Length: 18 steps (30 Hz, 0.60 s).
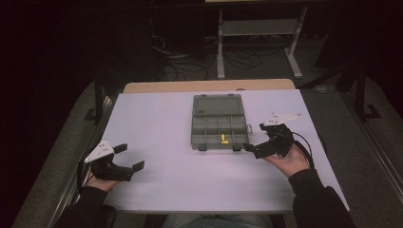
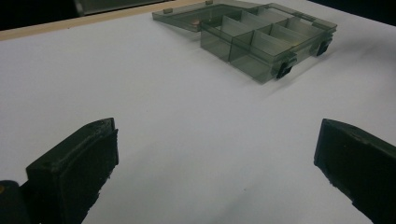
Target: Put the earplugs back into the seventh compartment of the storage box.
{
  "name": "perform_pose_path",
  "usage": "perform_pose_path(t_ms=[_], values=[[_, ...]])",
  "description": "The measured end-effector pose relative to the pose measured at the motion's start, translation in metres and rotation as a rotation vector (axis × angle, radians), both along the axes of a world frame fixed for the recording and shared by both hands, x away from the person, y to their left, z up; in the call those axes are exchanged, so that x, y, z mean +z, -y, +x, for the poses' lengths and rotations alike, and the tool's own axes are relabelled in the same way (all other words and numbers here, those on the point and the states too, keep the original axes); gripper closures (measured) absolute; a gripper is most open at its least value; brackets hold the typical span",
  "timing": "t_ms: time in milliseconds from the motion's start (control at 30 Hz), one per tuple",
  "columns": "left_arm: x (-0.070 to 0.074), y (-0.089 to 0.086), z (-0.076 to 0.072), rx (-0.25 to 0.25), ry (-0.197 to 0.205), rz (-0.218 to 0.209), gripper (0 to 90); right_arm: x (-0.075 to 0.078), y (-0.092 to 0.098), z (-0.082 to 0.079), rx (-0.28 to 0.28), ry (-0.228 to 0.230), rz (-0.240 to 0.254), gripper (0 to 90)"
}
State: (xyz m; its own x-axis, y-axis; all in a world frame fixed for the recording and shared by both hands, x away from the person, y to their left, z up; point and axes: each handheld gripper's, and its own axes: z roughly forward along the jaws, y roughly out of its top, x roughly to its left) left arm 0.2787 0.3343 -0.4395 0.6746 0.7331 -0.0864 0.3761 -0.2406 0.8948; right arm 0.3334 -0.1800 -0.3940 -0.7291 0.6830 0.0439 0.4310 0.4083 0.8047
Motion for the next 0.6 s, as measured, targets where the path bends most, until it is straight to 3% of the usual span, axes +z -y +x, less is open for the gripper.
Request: perform_pose_path(t_ms=[600], values=[[0.000, 0.000, 0.000, -0.005, 0.000, 0.006, 0.0, -0.032, 0.044, -0.036, -0.076, 0.041, 0.055, 0.0]])
